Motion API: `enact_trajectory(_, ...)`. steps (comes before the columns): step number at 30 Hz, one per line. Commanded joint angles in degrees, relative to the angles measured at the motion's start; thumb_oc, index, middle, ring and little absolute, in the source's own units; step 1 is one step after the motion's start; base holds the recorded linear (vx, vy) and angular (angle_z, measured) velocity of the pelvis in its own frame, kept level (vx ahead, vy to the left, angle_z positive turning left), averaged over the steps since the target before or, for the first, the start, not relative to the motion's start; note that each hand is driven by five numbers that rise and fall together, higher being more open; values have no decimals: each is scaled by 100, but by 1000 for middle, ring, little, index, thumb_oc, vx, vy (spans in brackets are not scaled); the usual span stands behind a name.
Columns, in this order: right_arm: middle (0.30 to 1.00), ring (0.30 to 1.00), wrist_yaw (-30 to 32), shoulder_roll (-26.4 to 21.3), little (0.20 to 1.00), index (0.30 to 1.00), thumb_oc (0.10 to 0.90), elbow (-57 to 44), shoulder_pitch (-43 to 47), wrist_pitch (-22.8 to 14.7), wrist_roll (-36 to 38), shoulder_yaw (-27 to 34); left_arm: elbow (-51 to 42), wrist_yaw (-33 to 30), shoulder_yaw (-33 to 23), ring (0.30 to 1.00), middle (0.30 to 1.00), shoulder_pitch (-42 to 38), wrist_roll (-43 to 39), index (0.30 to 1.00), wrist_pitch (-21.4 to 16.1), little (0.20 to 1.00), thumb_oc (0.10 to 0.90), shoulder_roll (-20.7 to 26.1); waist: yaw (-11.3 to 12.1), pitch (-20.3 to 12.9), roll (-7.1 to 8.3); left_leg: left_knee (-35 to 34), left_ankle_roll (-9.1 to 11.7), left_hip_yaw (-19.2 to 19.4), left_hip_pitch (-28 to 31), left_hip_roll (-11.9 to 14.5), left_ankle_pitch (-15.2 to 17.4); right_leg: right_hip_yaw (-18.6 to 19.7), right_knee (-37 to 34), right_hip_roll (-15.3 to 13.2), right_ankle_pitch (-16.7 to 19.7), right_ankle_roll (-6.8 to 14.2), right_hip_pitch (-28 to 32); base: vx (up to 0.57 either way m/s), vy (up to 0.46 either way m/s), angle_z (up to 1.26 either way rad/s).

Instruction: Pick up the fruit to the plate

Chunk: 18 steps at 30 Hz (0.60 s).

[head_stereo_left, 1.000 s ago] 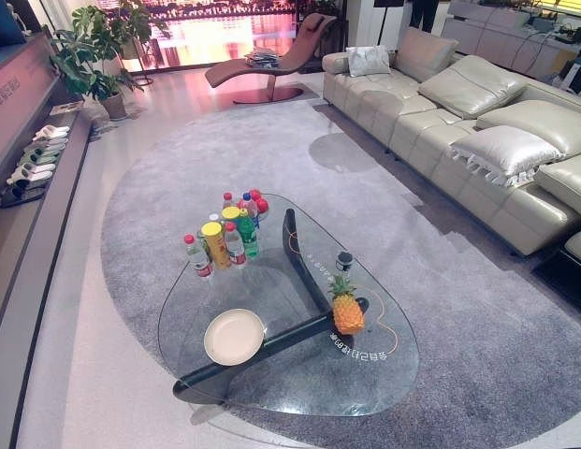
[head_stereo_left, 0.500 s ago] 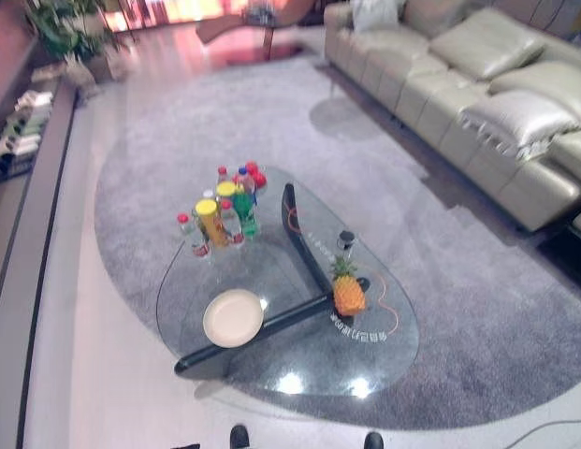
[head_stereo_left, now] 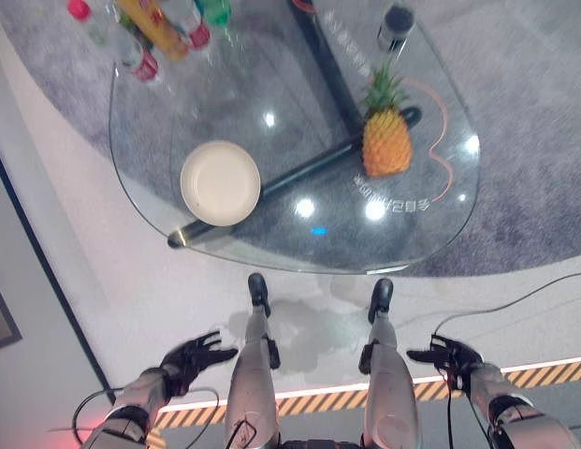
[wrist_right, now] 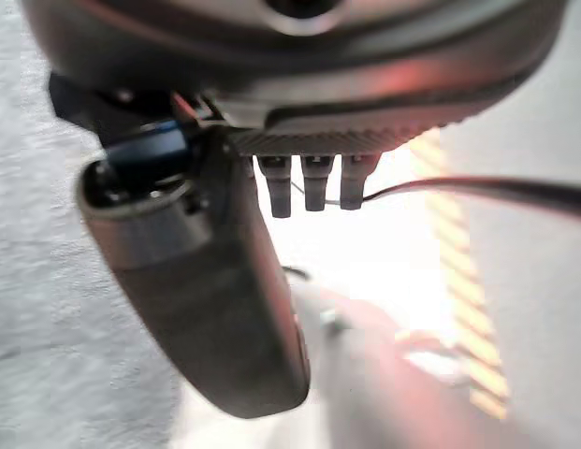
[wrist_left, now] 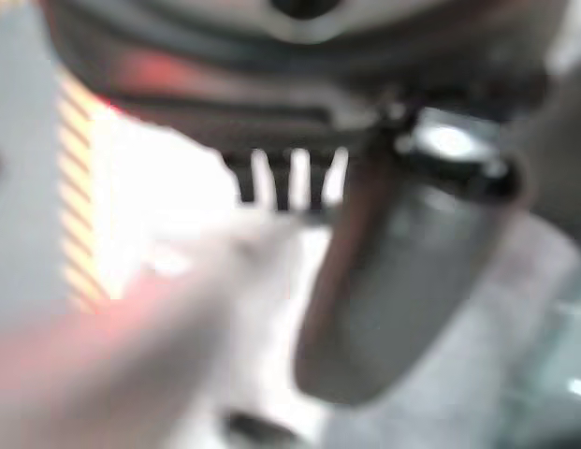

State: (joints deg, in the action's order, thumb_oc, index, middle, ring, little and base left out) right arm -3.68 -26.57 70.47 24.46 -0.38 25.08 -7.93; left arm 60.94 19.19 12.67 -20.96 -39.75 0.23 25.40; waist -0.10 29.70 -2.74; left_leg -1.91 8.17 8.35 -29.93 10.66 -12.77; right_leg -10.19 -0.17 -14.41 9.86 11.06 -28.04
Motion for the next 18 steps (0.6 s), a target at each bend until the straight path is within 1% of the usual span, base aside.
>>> enact_trajectory(1,900,900,229,-201,900,900,800,-102,-161,-221,320,54,50,-97,-136,900,900,-193,-405,900,-284,900,800,30,2,10,182,1331,-3,-512,-742,-90,703,147,1179,-207,-220,27,-978,-15,-49,15)
enact_trajectory(2,900,900,243,-205,900,900,800,-108,-139,-270,327,60,38,-131,-152,900,900,-207,-508,900,-311,900,800,36,-1,10,185,1406,-7,-526,-801,-92,736,157,1225,-205,-235,23,-1032,-10,-25,14)
enact_trajectory(3,900,900,253,-228,900,900,800,-151,-117,-428,360,67,-42,-244,-263,900,900,-199,-815,900,-331,900,800,30,3,10,191,1560,-14,-549,-946,-91,815,176,1346,-185,-293,16,-1172,-12,1,12)
enact_trajectory(6,900,900,443,-170,900,900,800,-373,-103,-773,422,72,-134,-550,-525,900,900,-192,-1300,900,-469,900,800,16,-8,10,220,1940,-49,-611,-1241,-125,943,240,1652,-175,-373,-31,-1458,-5,-3,0)
enact_trajectory(8,900,900,600,-94,900,900,800,-542,-140,-939,440,109,-132,-702,-684,900,900,-179,-1384,900,-611,900,800,-5,-13,10,243,2236,-85,-679,-1439,-133,1048,280,1902,-181,-443,-68,-1646,1,-15,-2)
enact_trajectory(12,900,900,779,-36,900,900,800,-649,-185,-1185,442,149,-111,-951,-784,900,900,-184,-1549,900,-877,900,800,-32,-10,10,250,2580,-138,-761,-1674,-140,1204,321,2191,-210,-539,-106,-1887,0,0,0)
enact_trajectory(15,900,900,865,-34,900,900,800,-699,-183,-1320,410,179,-129,-1201,-896,900,900,-198,-1644,900,-1031,900,800,-43,-15,10,234,2781,-167,-809,-1811,-141,1295,355,2401,-220,-619,-147,-2046,29,-4,3)
enact_trajectory(18,900,900,936,-11,900,900,800,-746,-196,-1414,411,176,-107,-1256,-955,900,900,-193,-1646,900,-1136,900,800,-38,-22,10,219,2932,-179,-839,-1934,-144,1353,381,2548,-225,-676,-181,-2170,24,-4,1)
